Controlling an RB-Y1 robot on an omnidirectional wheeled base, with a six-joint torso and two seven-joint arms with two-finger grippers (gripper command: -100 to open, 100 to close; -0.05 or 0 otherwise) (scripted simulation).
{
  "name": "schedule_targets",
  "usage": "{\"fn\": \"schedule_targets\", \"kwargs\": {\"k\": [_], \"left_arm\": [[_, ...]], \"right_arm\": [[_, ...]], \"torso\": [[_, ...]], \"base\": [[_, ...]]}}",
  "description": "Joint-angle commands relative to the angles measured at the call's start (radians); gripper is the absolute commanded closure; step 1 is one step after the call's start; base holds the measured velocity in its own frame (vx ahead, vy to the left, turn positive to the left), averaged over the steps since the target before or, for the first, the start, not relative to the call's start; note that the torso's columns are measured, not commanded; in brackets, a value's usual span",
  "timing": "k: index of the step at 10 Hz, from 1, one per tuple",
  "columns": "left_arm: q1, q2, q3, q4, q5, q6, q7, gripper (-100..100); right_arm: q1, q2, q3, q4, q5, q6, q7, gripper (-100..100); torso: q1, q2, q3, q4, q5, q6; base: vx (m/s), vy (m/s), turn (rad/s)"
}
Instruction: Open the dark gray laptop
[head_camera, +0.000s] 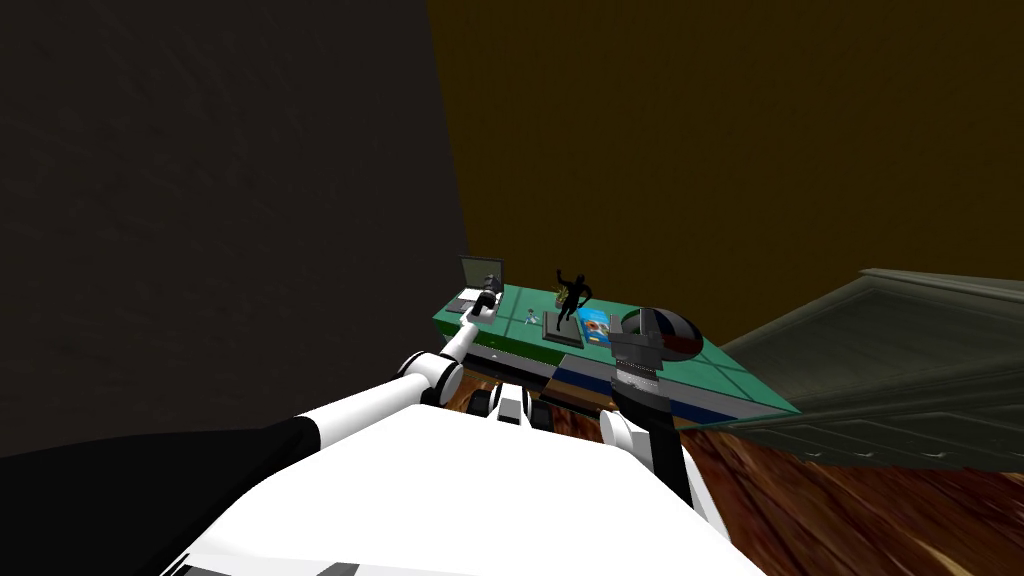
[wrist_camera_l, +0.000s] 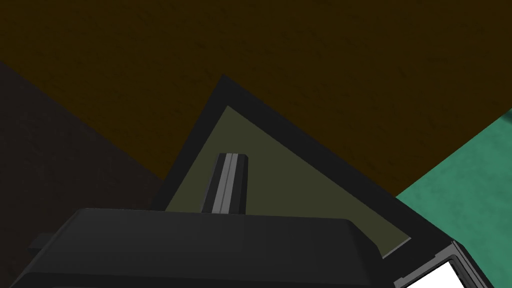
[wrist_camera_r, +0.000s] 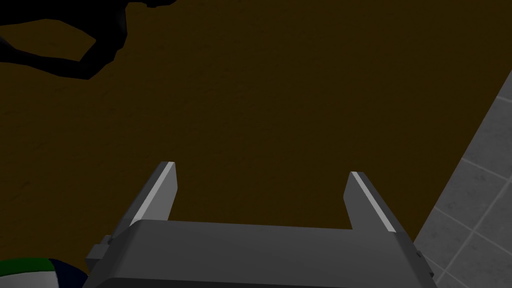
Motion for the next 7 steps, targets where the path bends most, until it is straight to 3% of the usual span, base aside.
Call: {"fn": "schedule_targets", "kwargs": {"k": [1, 2, 3, 5, 7], "left_arm": [[0.014, -0.002, -0.003, -0.003, -0.001, -0.060, -0.001, 100], [0.013, -0.002, -0.002, -0.003, -0.001, -0.049, -0.001, 100], [0.002, 0.042, 0.003, -0.004, 0.001, -0.034, -0.003, -100], [-0.021, 0.081, 0.014, -0.004, 0.004, 0.003, -0.007, -100], [-0.039, 0.094, 0.023, -0.003, 0.006, 0.033, -0.010, -100]], "right_arm": [[0.000, 0.000, 0.000, 0.000, 0.000, 0.000, 0.000, 0], [0.000, 0.000, 0.000, 0.000, 0.000, 0.000, 0.000, 0], [0.000, 0.000, 0.000, 0.000, 0.000, 0.000, 0.000, 0], [0.000, 0.000, 0.000, 0.000, 0.000, 0.000, 0.000, 0], [0.000, 0.000, 0.000, 0.000, 0.000, 0.000, 0.000, 0]], "torso": [[0.000, 0.000, 0.000, 0.000, 0.000, 0.000], [0.000, 0.000, 0.000, 0.000, 0.000, 0.000], [-0.001, 0.000, 0.000, 0.000, 0.000, 0.000], [-0.001, 0.000, 0.000, 0.000, 0.000, 0.000], [-0.001, 0.000, 0.000, 0.000, 0.000, 0.000]], "base": [[-0.004, 0.006, 0.003], [0.000, 0.000, 0.000], [0.001, -0.010, 0.004], [0.005, -0.022, 0.015], [0.006, -0.026, 0.009]]}}
